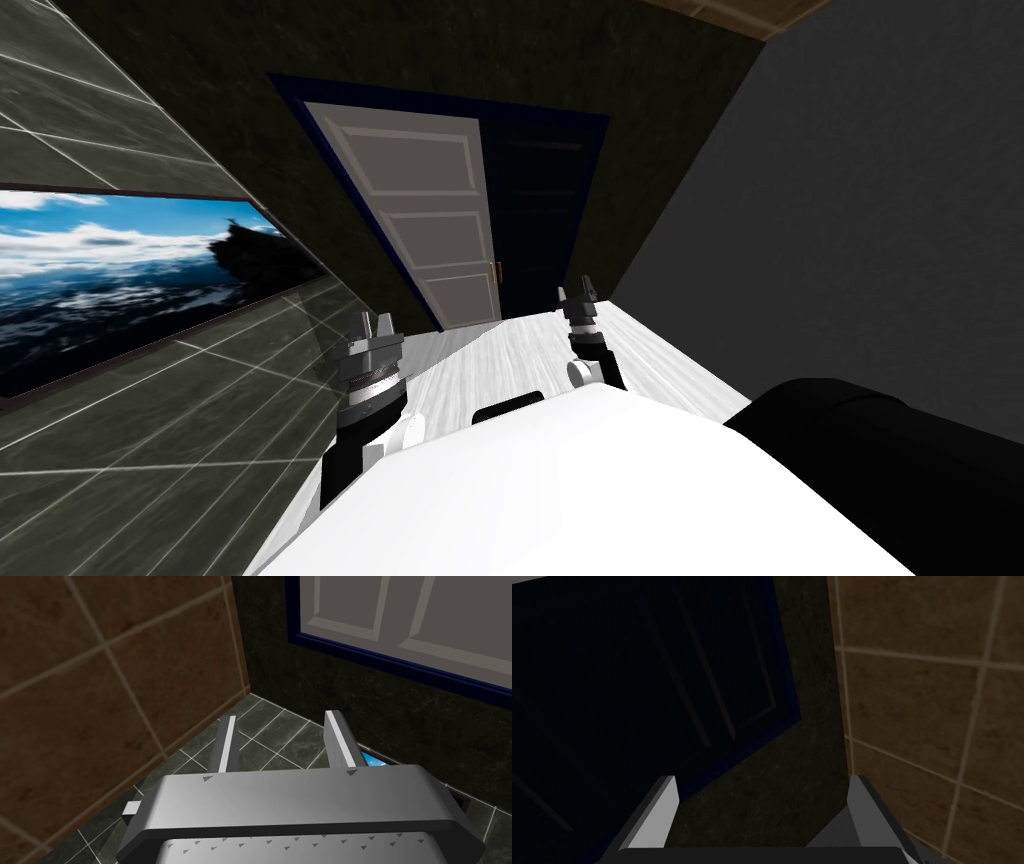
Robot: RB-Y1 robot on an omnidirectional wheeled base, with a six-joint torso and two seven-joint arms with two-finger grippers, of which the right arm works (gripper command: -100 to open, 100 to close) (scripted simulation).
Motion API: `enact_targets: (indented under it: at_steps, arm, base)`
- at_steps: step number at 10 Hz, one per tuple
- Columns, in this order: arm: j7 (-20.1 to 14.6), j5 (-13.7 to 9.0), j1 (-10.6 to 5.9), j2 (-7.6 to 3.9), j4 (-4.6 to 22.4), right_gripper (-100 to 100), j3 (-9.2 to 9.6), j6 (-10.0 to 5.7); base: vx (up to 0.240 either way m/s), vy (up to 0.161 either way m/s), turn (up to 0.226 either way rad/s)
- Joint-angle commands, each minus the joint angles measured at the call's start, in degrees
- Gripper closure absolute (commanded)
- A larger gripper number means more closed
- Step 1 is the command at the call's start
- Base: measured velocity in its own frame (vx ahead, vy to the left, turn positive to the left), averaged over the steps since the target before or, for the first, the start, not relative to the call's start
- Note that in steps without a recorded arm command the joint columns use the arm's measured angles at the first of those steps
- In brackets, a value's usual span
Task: Pull the door open
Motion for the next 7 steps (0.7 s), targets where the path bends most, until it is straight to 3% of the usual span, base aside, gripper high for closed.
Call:
enact_targets:
  at_steps: [1,7]
  arm:
    - [-1.7,-0.6,-0.48,-0.61,2.0,-100,0.00,-0.74]
    - [-7.9,-3.0,-1.09,-2.73,7.9,-100,0.71,-2.87]
  base:
    - [0.142,0.026,0.025]
    - [0.113,0.023,0.033]
